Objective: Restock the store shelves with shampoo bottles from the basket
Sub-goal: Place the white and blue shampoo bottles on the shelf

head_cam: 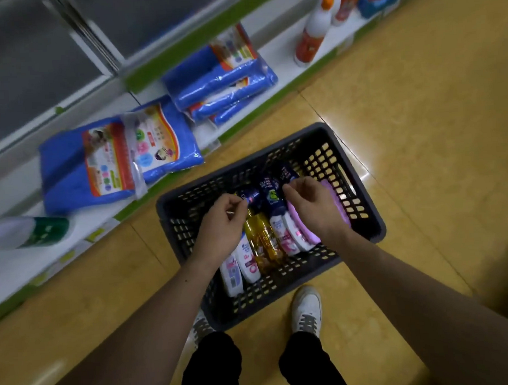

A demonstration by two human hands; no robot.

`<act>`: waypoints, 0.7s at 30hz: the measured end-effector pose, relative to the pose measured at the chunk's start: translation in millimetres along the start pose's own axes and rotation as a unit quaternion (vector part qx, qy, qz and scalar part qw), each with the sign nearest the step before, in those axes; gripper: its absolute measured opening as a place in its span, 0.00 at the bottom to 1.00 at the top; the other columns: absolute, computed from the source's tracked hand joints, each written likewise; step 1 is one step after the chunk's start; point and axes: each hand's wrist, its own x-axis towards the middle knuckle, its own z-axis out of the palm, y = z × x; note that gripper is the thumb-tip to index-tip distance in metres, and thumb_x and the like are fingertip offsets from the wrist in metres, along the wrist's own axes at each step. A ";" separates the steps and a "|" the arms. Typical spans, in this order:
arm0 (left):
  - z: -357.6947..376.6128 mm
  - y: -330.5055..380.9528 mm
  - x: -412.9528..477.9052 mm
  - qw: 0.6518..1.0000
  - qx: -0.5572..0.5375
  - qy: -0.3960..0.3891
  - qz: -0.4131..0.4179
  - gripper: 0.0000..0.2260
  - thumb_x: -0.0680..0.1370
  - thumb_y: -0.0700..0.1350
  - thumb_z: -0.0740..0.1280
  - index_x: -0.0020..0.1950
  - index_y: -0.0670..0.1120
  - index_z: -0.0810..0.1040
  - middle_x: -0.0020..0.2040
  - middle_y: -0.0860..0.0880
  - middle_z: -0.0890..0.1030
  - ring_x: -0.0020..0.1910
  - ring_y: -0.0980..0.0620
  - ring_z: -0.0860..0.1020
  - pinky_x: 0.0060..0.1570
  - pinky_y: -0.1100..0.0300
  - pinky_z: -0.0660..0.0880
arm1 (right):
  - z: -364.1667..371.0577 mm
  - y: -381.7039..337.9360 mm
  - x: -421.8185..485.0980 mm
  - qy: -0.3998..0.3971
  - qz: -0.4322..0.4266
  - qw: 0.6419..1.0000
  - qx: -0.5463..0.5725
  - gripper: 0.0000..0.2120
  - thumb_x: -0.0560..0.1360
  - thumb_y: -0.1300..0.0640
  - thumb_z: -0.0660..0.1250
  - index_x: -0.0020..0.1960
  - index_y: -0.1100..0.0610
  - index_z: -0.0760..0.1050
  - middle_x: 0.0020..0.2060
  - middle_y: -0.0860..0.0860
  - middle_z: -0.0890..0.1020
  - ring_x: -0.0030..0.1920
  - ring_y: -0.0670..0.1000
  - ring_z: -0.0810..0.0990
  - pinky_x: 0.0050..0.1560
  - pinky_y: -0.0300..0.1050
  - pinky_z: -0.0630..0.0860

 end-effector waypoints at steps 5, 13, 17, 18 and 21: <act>41.1 -51.2 17.2 0.997 0.028 -0.035 -0.057 0.07 0.83 0.51 0.63 0.57 0.50 0.76 0.49 0.54 0.78 0.47 0.56 0.78 0.42 0.66 0.72 | 10.1 70.2 19.0 -0.047 0.081 0.995 -0.039 0.14 0.81 0.49 0.66 0.63 0.51 0.69 0.57 0.48 0.77 0.48 0.45 0.78 0.40 0.35 0.74; 40.3 -136.4 36.0 0.976 0.142 -0.055 -0.155 0.16 0.82 0.49 0.65 0.68 0.44 0.72 0.63 0.46 0.75 0.61 0.48 0.75 0.57 0.57 0.71 | 87.4 151.6 44.3 -0.181 0.147 0.970 -0.071 0.31 0.79 0.56 0.70 0.77 0.55 0.60 0.69 0.53 0.73 0.63 0.50 0.76 0.38 0.25 0.69; 38.6 -172.3 43.7 0.967 0.181 -0.067 -0.168 0.20 0.82 0.48 0.65 0.72 0.44 0.69 0.70 0.43 0.72 0.65 0.44 0.74 0.59 0.57 0.71 | 128.7 188.3 59.8 -0.197 0.141 0.960 -0.138 0.41 0.69 0.47 0.76 0.76 0.52 0.60 0.69 0.54 0.72 0.66 0.58 0.75 0.58 0.48 0.79; 38.8 -178.6 44.9 0.968 0.178 -0.066 -0.167 0.20 0.82 0.49 0.65 0.73 0.45 0.69 0.70 0.43 0.72 0.66 0.44 0.73 0.59 0.57 0.71 | 136.8 200.4 64.2 -0.199 0.141 0.958 -0.149 0.45 0.64 0.42 0.75 0.75 0.50 0.60 0.68 0.55 0.72 0.66 0.60 0.75 0.60 0.55 0.78; 39.1 -186.3 47.7 0.974 0.159 -0.064 -0.149 0.20 0.82 0.49 0.64 0.72 0.46 0.69 0.69 0.45 0.72 0.67 0.47 0.73 0.61 0.57 0.70 | 157.7 217.6 74.9 -0.199 0.147 0.952 -0.180 0.50 0.63 0.46 0.78 0.77 0.52 0.55 0.71 0.56 0.64 0.71 0.60 0.68 0.68 0.58 0.72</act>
